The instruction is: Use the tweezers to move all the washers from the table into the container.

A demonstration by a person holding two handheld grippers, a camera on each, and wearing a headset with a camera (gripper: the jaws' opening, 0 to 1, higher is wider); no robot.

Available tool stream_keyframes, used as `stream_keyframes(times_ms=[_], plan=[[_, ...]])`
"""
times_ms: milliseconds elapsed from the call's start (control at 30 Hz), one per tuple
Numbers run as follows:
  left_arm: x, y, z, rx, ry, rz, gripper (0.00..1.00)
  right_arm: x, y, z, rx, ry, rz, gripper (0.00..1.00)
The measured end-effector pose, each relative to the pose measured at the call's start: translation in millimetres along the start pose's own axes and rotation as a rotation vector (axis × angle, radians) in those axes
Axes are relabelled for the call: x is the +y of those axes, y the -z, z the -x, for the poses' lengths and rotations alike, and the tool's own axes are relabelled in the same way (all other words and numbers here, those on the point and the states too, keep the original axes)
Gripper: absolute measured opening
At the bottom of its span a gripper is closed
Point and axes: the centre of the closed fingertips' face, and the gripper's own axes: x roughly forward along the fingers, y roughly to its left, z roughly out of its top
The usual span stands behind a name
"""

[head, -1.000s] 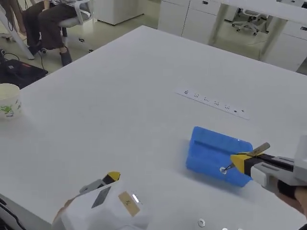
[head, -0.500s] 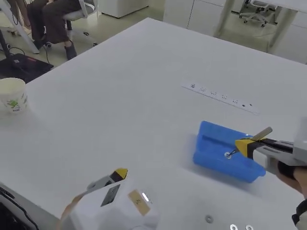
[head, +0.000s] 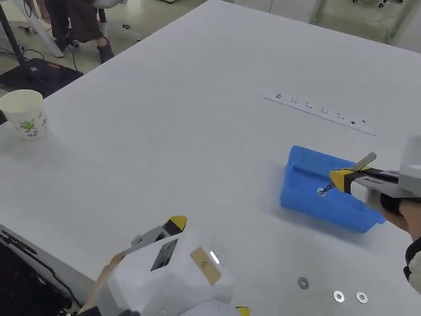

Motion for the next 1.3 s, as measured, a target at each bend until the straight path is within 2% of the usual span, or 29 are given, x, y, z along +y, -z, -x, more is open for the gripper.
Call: stream_keyframes(times_ms=[167,267,367,633,833,933,1100,1200,1300], plan=[[-1.5,1.2,0.2,0.007,0.007,-0.004,0.84,-1.1,8.8,-12.2,0.018,-0.002,-0.002,0.01],[-4.7,-3.3,2.2,-0.016,0.024,0.003,0.84,-1.0,13.8,-17.9,0.028,-0.008,-0.007,0.01],[-5.7,-0.9,0.8,-0.004,0.030,0.001,0.85,-2.4,21.4,-25.2,0.044,0.000,-0.004,0.01],[-5.7,1.0,0.5,0.006,0.027,-0.010,0.84,-8.3,25.1,-32.0,0.051,0.014,-0.031,0.01],[-5.7,2.1,0.4,0.011,0.027,-0.015,0.84,-6.4,29.4,-32.2,0.057,0.019,-0.021,0.01],[-5.7,4.6,-0.7,0.028,0.028,-0.017,0.84,-6.2,30.1,-33.0,0.052,0.021,-0.018,0.02],[-3.8,4.7,-0.8,0.030,0.019,-0.010,0.84,-9.4,29.7,-31.9,0.054,0.030,-0.056,0.03],[-3.0,6.9,-2.4,0.047,0.011,-0.019,0.84,-11.3,24.6,-27.5,0.037,0.040,-0.047,0.03],[1.4,9.1,-2.8,0.063,-0.012,-0.016,0.84,-7.9,18.1,-23.6,0.015,0.024,-0.054,0.03]])
